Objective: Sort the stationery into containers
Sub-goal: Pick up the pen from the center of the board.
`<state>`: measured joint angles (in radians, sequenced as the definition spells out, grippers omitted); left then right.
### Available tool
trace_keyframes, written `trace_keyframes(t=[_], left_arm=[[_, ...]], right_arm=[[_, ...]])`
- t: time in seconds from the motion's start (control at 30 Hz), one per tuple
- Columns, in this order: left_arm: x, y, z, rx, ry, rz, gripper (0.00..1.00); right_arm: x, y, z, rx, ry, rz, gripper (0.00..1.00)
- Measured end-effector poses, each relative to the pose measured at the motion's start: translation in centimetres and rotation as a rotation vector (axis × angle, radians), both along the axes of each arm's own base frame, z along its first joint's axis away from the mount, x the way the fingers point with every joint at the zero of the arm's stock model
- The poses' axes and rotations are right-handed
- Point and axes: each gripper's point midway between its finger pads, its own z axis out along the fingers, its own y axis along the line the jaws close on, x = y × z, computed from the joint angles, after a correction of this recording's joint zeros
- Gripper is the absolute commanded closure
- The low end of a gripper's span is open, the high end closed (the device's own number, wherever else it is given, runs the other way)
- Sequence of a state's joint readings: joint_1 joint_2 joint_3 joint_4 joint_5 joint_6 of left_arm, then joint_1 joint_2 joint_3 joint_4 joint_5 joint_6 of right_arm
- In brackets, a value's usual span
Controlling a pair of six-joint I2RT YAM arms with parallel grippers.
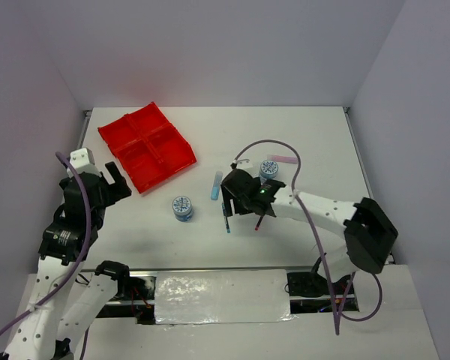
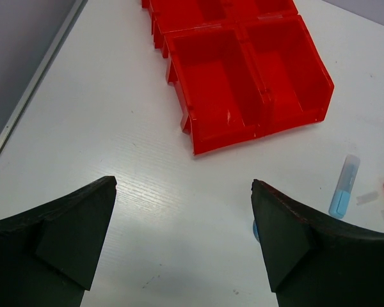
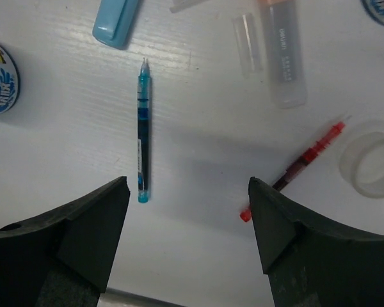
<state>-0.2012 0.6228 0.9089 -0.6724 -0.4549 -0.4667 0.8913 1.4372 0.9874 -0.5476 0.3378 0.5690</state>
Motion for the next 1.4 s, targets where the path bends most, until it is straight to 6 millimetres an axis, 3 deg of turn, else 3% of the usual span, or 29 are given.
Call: trace_keyframes(t=[0.07,0.37,0.57,0.7,0.8,0.93,1.07,1.17,1.23,1.33,1.4], left_arm=[[-0.1,-0.1,0.0,-0.004,-0.006,-0.008,0.01],[-0.2,-0.2,0.0,0.004,-0.007,-0.020,0.01],[-0.1,-0.3,-0.1,0.003,-0.005,-0.028,0.01],[-0.1,-0.4,-0.1,0.000,-0.005,-0.034,0.01],[-0.1,-0.5,-0.1,-0.001,-0.005,-0.037,0.01],[-0.1,-0.5,-0.1,-0.001,-0.005,-0.037,0.01],[-0.1,-0.6,-0.1,-0.002,-0.005,-0.042,0.01],[0.2,-1.4,0.0,-0.007,-0.010,-0.095,0.01],[0.7,-2.8,0.0,-0.018,-0.009,-0.179,0.01],[1.7,-5.3,-0.8,-0.050,0.031,-0.308,0.01],[2.8,-7.3,-1.9,-0.086,0.090,-0.401,0.01]], right_arm=[[-0.2,0.9,-1.8,-0.027,0.033,0.017,0.26],[-1.0,3.0,-7.2,-0.104,0.136,0.061,0.32],[-1.1,4.6,-7.6,-0.091,0.139,0.085,0.41],[-0.7,5.5,-8.2,-0.096,0.143,0.094,0.62],[-0.6,5.5,-8.2,-0.104,0.140,0.089,0.71],[-0.5,5.4,-8.2,-0.108,0.135,0.084,1.00],[-0.8,5.3,-8.1,-0.085,0.137,0.076,1.00],[-2.0,4.4,-7.7,-0.054,0.153,0.075,1.00],[-3.1,3.2,-6.4,-0.029,0.148,0.069,1.00],[-3.5,1.7,-1.4,0.057,0.063,0.042,1.00],[-3.1,0.9,3.5,0.149,-0.046,0.013,1.00]])
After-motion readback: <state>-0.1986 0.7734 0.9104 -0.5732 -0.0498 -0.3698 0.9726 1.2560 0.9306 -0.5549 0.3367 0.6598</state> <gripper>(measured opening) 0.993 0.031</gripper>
